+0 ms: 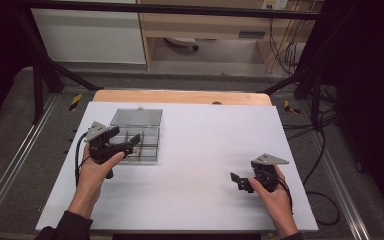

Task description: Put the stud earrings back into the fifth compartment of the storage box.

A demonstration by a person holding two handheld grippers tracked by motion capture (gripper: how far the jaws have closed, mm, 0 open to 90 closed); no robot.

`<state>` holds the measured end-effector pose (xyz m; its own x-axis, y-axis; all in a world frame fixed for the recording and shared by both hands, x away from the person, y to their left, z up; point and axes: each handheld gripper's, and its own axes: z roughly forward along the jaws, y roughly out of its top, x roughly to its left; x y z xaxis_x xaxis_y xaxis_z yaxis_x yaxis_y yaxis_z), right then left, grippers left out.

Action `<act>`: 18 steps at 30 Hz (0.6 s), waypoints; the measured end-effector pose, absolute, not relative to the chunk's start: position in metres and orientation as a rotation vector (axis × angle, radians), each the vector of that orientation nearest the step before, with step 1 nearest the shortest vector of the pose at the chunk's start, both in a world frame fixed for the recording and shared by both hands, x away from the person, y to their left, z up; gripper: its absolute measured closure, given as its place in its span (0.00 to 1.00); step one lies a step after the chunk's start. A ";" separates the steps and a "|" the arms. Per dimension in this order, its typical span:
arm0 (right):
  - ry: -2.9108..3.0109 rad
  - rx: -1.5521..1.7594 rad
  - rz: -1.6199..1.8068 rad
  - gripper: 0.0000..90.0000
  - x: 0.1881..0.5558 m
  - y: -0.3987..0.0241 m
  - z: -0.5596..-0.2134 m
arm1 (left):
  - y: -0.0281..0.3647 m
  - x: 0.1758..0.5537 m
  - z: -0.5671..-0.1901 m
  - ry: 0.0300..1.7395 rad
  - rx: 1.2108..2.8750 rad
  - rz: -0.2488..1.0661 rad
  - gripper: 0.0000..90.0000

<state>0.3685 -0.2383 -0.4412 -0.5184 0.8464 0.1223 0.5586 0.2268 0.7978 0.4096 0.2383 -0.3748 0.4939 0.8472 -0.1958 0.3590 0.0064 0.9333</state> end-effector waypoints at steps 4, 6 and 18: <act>2.165 1.307 1.194 0.05 0.368 -0.239 -0.441 | 0.238 0.400 -0.368 1.074 1.593 0.533 0.06; 2.158 1.307 1.198 0.05 0.368 -0.240 -0.441 | 0.240 0.394 -0.366 1.087 1.594 0.531 0.07; 2.093 1.295 1.241 0.06 0.359 -0.247 -0.434 | 0.269 0.350 -0.363 1.073 1.580 0.575 0.06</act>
<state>0.3590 -0.2468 -0.4345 -0.5011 0.8567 0.1219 0.5180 0.1842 0.8353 0.3503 0.2687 -0.3633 0.4744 0.8641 -0.1681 0.3383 -0.0026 0.9410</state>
